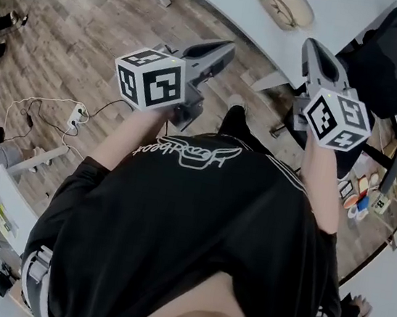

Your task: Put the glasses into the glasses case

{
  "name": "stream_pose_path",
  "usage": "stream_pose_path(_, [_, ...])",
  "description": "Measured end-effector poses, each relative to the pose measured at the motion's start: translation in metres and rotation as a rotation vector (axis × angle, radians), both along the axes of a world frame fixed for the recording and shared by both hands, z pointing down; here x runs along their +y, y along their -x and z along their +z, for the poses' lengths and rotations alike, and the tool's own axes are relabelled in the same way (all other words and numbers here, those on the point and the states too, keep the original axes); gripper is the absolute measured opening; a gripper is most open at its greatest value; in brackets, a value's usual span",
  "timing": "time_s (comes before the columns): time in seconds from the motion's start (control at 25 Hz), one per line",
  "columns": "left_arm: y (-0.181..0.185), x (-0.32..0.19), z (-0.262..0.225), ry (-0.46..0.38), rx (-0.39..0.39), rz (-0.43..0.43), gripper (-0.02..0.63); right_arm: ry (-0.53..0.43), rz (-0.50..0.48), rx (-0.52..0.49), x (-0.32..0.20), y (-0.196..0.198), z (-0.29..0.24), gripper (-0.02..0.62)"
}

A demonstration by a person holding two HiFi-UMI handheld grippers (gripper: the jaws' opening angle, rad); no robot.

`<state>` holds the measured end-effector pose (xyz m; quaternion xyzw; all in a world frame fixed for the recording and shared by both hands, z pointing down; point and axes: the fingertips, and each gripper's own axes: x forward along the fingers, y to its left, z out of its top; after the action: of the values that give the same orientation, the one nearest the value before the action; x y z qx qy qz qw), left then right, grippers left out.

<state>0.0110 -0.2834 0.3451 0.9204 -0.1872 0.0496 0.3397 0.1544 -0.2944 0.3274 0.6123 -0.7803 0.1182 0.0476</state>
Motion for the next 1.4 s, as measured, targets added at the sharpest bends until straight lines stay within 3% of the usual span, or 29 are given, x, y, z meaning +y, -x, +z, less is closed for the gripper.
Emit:
stream_pose_path(0.32, [0.001, 0.067, -0.022, -0.052, 0.038, 0.076, 0.006, -0.075, -0.157, -0.116, 0.1, 0.052, -0.034, 0.009])
stream_pose_path(0.72, [0.028, 0.123, -0.069, -0.148, 0.066, 0.047, 0.006, -0.105, -0.292, -0.146, 0.161, 0.094, -0.059, 0.009])
stream_pose_path(1.4, [-0.023, 0.242, -0.049, -0.083, 0.021, 0.042, 0.006, -0.004, -0.357, -0.201, 0.278, 0.059, -0.021, 0.009])
